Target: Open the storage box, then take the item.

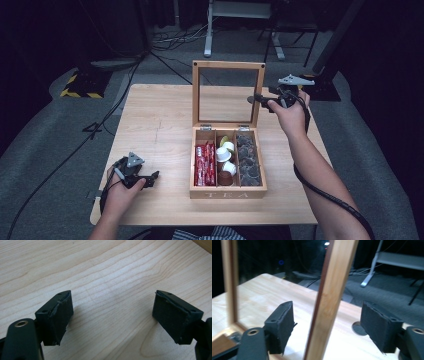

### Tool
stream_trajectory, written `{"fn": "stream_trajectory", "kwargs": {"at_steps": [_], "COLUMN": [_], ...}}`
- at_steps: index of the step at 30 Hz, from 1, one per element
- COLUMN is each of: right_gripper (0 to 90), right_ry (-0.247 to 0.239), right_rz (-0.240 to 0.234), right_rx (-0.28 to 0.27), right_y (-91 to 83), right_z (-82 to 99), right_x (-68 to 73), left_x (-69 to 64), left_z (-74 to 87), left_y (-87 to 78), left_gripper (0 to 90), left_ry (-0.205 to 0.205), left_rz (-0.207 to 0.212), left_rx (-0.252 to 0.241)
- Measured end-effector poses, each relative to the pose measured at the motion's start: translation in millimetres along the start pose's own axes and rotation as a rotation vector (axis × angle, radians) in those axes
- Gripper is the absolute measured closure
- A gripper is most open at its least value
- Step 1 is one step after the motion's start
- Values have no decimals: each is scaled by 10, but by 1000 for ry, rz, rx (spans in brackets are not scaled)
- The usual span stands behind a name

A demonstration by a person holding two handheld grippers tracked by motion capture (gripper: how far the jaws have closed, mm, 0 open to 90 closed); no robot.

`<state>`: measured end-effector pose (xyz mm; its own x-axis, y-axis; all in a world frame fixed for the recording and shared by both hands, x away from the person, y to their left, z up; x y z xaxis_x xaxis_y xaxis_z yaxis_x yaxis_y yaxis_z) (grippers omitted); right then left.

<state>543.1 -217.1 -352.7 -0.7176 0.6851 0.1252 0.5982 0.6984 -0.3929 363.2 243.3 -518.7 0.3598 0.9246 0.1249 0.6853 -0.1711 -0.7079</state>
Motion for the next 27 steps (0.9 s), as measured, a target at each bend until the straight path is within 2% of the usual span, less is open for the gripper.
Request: {"fn": "stream_trajectory", "kwargs": {"at_steps": [8, 15, 19, 20, 23, 27], "right_gripper": [284, 330, 312, 312, 270, 266], "right_ry": [-1, -39, -59, -59, -81, -89], "right_rz": [-62, -162, -200, -200, -243, -257], "right_rx": [1, 37, 52, 52, 90, 88], "right_y": [-160, -195, -199, -199, -193, -194], "right_z": [-44, -14, 26, 26, 73, 103], "right_x": [200, 500, 648, 648, 785, 883], "left_x": [-5, -16, -16, -16, -16, -16], "left_z": [-33, -47, -47, -47, -47, -47], "left_y": [34, 49, 49, 49, 51, 52], "left_gripper": [141, 121, 119, 119, 117, 114], "left_ry": [3, 6, 6, 6, 7, 7], "left_rz": [5, 2, 2, 2, 1, 2], "left_rx": [4, 9, 9, 9, 7, 8]}}
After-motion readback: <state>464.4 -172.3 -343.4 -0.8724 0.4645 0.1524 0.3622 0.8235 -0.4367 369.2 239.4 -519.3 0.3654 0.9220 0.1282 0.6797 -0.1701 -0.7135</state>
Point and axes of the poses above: each handheld gripper's, and its own axes: y roughly forward along the jaws, z roughly out of its underside, x roughly to its left, the point moved 2 cm from there along y, roughly forward along the jaws, and after that the axes turned 12 degrees about -z, right-handed, at the moved point
